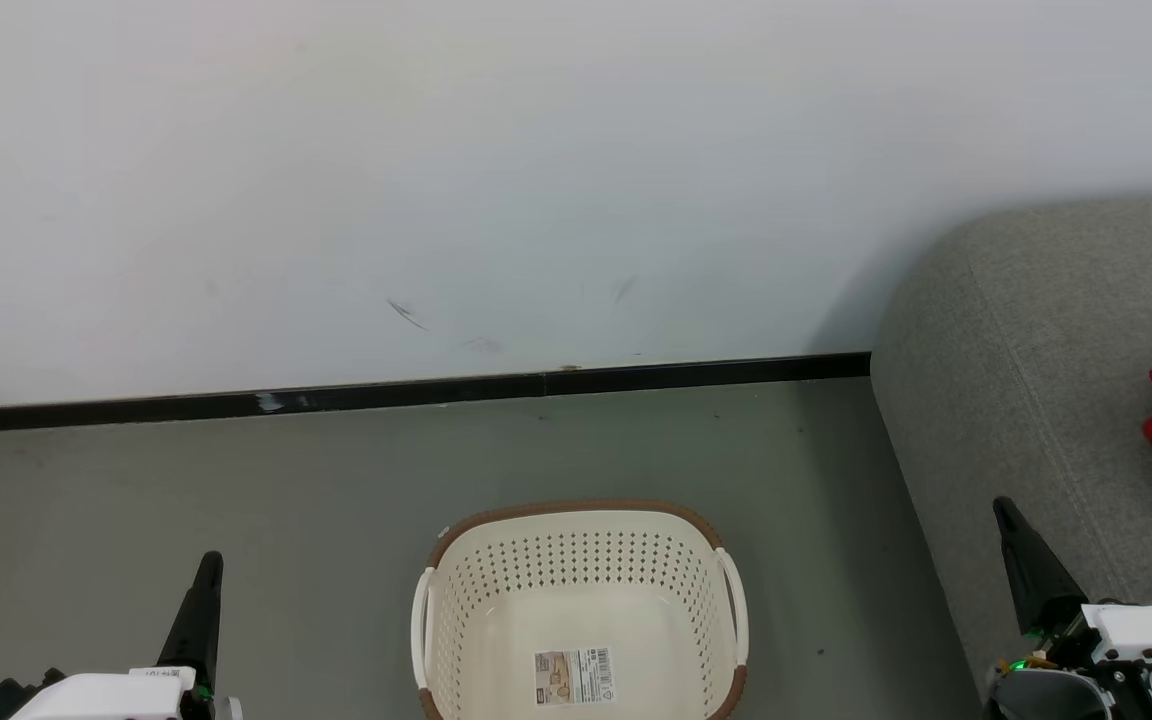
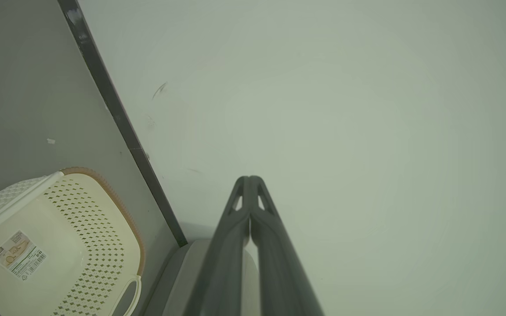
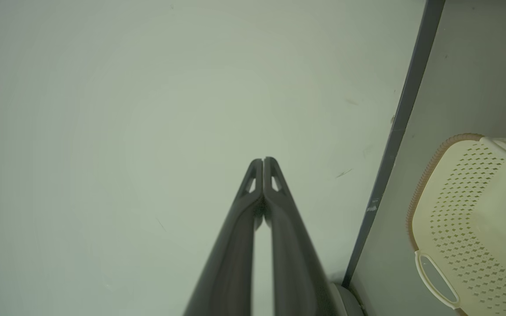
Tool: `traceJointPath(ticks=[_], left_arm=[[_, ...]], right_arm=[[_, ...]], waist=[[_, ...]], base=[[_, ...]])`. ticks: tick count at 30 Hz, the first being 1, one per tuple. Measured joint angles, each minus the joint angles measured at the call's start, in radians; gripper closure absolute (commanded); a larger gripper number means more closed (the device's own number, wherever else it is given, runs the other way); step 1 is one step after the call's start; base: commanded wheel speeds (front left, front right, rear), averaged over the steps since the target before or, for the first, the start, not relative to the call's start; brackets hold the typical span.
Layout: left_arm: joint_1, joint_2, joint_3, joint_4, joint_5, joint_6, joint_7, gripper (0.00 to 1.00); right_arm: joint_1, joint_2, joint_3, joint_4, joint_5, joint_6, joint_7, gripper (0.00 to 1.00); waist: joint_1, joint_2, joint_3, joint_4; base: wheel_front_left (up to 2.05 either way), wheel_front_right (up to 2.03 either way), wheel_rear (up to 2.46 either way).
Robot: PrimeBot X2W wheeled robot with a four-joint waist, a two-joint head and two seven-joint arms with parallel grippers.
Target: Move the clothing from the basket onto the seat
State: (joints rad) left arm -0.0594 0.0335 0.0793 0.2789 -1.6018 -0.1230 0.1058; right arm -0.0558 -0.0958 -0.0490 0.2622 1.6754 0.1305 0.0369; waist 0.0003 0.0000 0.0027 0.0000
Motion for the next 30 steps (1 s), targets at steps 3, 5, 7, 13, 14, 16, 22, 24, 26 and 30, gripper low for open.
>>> traceJointPath(ticks=[3,5,7,13,14,16,22,24,26,30], left_arm=[[0.000,0.000,0.000,0.000,0.000,0.000,0.000,1.00],[0.000,0.000,0.000,0.000,0.000,0.000,0.000,1.00],[0.000,0.000,0.000,0.000,0.000,0.000,0.000,1.00],[0.000,0.000,0.000,0.001,0.000,0.000,0.000,1.00],[0.000,0.000,0.000,0.001,0.000,0.000,0.000,1.00],[0.000,0.000,0.000,0.001,0.000,0.000,0.000,1.00],[0.000,0.000,0.000,0.001,0.000,0.000,0.000,1.00],[0.000,0.000,0.000,0.001,0.000,0.000,0.000,1.00],[0.000,0.000,0.001,0.001,0.000,0.000,0.000,1.00],[0.000,0.000,0.001,0.001,0.000,0.000,0.000,1.00]], right_arm=[[0.000,0.000,0.000,0.000,0.000,0.000,0.000,1.00],[0.000,0.000,0.000,0.000,0.000,0.000,0.003,1.00],[0.000,0.000,0.000,0.000,0.000,0.000,0.003,1.00],[0.000,0.000,-0.001,0.000,0.000,0.000,0.003,1.00],[0.000,0.000,-0.001,0.000,0.000,0.000,0.004,1.00],[0.000,0.000,-0.001,0.000,0.000,0.000,0.004,1.00],[0.000,0.001,-0.002,0.000,0.000,0.000,0.004,1.00],[0.000,0.001,-0.002,0.000,0.000,0.000,0.004,1.00],[0.000,0.001,-0.002,0.000,0.000,0.000,0.004,1.00],[0.000,0.002,-0.003,0.000,0.000,0.000,0.004,1.00]], waist=[[0.0000,0.0000,0.000,0.000],[-0.0001,0.0000,0.000,0.000],[0.0000,0.0000,0.000,0.000],[0.0000,0.0000,0.000,0.000],[0.0000,0.0000,0.000,0.000],[0.0000,0.0000,0.000,0.000],[-0.0001,0.0000,0.000,0.000],[-0.0001,0.0000,0.000,0.000],[0.0000,0.0000,0.000,0.000],[-0.0001,0.0000,0.000,0.000]], base=[[0.00,0.00,0.00],[0.00,0.00,0.00],[0.00,0.00,0.00],[0.00,0.00,0.00],[0.00,0.00,0.00],[0.00,0.00,0.00],[0.00,0.00,0.00],[0.00,0.00,0.00],[0.00,0.00,0.00],[0.00,0.00,0.00]])
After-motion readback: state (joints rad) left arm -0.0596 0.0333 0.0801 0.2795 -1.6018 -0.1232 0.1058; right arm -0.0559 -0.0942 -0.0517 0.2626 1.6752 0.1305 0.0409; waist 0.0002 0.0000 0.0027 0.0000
